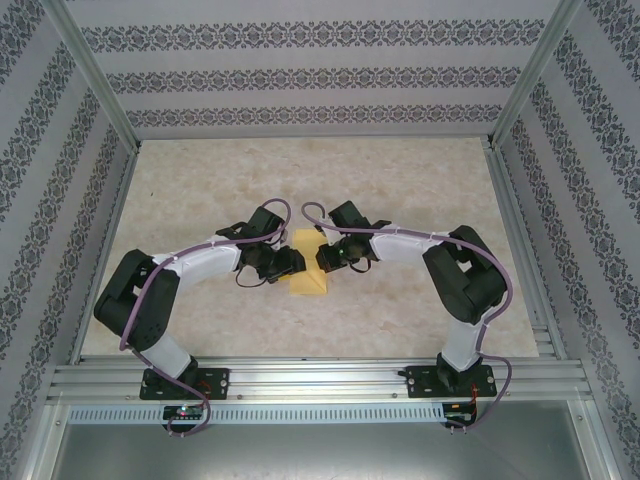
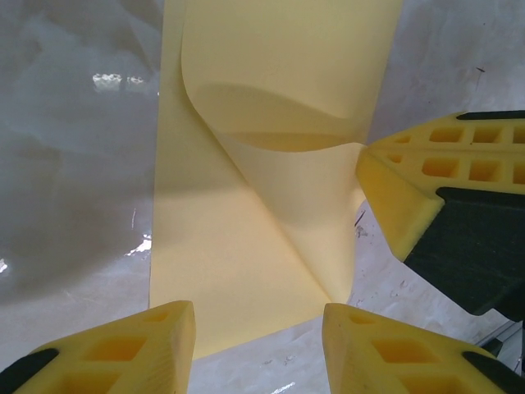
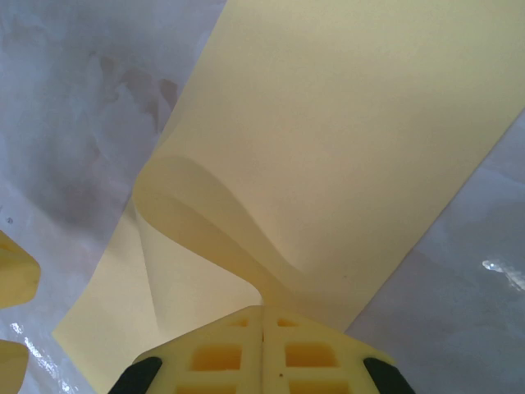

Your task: Fold a paper plane with a square sheet of paper (pick it up from the middle)

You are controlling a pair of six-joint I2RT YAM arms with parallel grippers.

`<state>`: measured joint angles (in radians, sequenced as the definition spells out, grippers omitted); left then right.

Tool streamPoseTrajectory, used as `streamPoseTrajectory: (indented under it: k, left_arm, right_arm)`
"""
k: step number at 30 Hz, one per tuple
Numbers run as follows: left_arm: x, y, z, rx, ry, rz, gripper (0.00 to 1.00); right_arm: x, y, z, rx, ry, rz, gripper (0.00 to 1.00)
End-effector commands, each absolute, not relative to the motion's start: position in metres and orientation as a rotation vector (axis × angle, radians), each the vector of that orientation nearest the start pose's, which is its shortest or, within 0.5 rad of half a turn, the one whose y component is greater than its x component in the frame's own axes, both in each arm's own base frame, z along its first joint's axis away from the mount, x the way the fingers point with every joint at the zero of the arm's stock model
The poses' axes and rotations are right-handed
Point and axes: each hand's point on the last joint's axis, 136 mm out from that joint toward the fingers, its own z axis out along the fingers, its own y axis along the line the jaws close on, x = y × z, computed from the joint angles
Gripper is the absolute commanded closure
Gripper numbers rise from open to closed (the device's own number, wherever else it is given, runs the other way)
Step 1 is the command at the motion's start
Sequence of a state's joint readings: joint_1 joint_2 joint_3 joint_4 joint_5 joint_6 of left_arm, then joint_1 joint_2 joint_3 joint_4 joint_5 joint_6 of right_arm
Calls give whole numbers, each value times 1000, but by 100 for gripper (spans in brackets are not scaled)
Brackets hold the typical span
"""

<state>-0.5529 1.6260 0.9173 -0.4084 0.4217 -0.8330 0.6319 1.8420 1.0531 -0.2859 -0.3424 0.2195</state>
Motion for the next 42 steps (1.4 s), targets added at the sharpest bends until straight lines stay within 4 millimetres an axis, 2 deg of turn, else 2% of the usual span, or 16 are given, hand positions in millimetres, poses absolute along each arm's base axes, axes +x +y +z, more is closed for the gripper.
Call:
streamPoseTrajectory:
  k: [1,30,33,39,42]
  left_arm:
    - [278,-263,67,-182,2870,-955,55]
    - [278,-265,69,-169,2870,-954,58]
    - [280,-267,71,-174,2864,-959,61]
    - [292,-274,80,-222,2826,-996,74]
    - [300,-279,82,-272,2813,-1016,84]
  right_arm:
    - [313,293,29,-694,2648,691,98]
    - [307,290,30,-631,2638,694,98]
    - [307,291,28,-636,2644,691,98]
    - [306,289,25,-643,2655,676,98]
    - [306,288,24,-641,2657,671,98]
